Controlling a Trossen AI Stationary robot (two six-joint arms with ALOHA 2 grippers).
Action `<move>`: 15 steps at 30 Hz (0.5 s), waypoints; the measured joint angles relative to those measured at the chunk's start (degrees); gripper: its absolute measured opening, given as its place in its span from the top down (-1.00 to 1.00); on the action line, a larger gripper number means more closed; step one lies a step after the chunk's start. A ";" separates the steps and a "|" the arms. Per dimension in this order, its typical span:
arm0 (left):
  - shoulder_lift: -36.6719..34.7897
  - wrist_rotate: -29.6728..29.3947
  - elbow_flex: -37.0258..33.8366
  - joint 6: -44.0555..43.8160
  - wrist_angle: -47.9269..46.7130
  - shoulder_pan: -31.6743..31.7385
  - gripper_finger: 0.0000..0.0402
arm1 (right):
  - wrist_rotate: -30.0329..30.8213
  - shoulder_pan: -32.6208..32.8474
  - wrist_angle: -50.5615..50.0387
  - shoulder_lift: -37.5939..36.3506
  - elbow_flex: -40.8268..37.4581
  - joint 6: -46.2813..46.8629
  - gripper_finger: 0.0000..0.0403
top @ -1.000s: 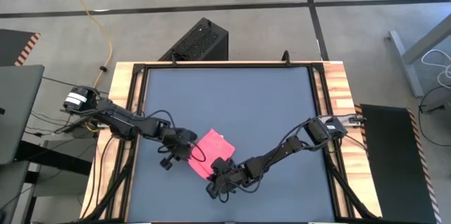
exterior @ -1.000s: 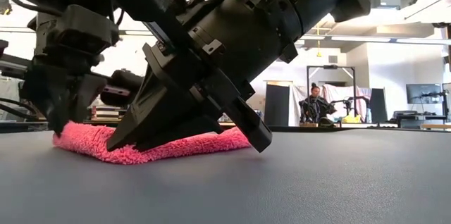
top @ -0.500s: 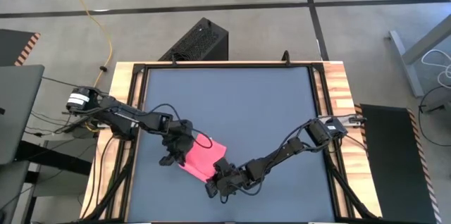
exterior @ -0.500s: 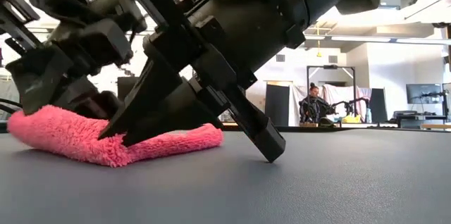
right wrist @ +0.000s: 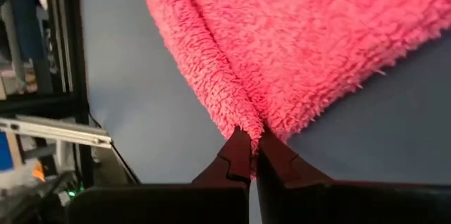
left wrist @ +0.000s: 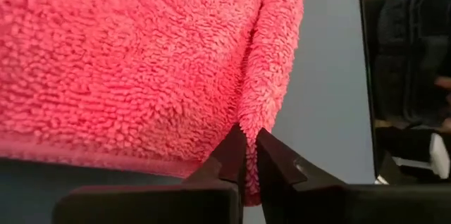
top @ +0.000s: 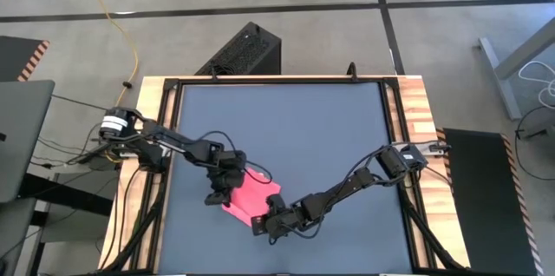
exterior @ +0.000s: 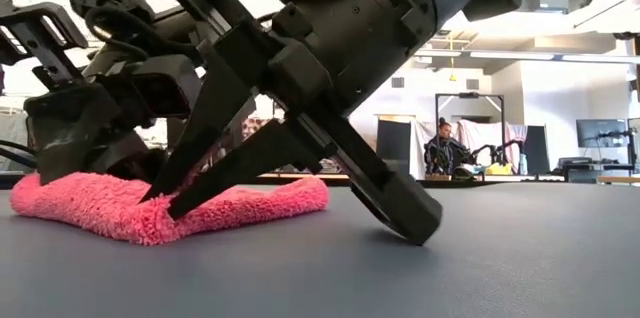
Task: Roll towel
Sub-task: Roll the red microfiber cloth
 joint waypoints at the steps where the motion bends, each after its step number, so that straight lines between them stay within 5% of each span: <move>1: 0.02 -0.30 0.64 2.21 -1.20 0.00 0.91 | -0.36 0.00 -0.26 0.00 -0.02 1.25 0.89; 8: -3.10 -1.91 5.37 9.20 -12.32 0.39 0.61 | -1.78 0.37 -1.76 0.00 -0.09 4.78 0.89; 15: -11.41 -5.58 6.59 18.51 -10.15 -1.77 0.53 | -1.83 0.30 -1.93 0.00 -0.11 5.12 0.89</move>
